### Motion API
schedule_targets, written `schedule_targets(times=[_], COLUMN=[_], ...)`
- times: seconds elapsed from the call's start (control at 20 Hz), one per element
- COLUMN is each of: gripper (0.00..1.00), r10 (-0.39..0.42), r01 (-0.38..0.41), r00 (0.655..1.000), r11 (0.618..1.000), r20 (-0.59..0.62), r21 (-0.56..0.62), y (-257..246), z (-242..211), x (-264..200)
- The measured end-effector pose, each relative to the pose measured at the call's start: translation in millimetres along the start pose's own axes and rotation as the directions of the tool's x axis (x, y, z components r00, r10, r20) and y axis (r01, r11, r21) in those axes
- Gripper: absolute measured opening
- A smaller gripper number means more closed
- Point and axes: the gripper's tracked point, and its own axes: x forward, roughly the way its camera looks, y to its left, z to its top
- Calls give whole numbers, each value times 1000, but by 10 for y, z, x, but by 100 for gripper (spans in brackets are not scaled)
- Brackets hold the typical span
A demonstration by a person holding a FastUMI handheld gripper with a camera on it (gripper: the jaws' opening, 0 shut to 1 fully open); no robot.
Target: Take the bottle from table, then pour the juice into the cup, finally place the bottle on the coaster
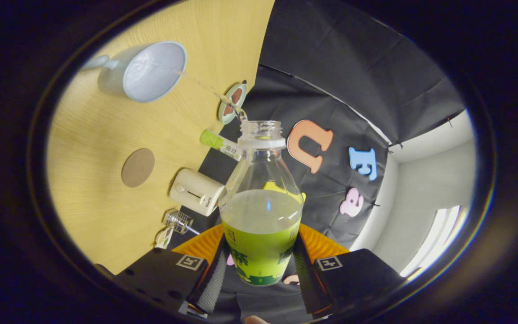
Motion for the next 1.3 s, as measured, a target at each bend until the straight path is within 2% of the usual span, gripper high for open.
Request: schedule_targets(times=[0.65,1.3], gripper=[76,76], r10=[-57,-72], r01=[57,74], r00=[998,997], r11=[996,992], r20=[5,20], r21=[-63,-100], y=[-217,-270], z=[-21,49], x=[22,2])
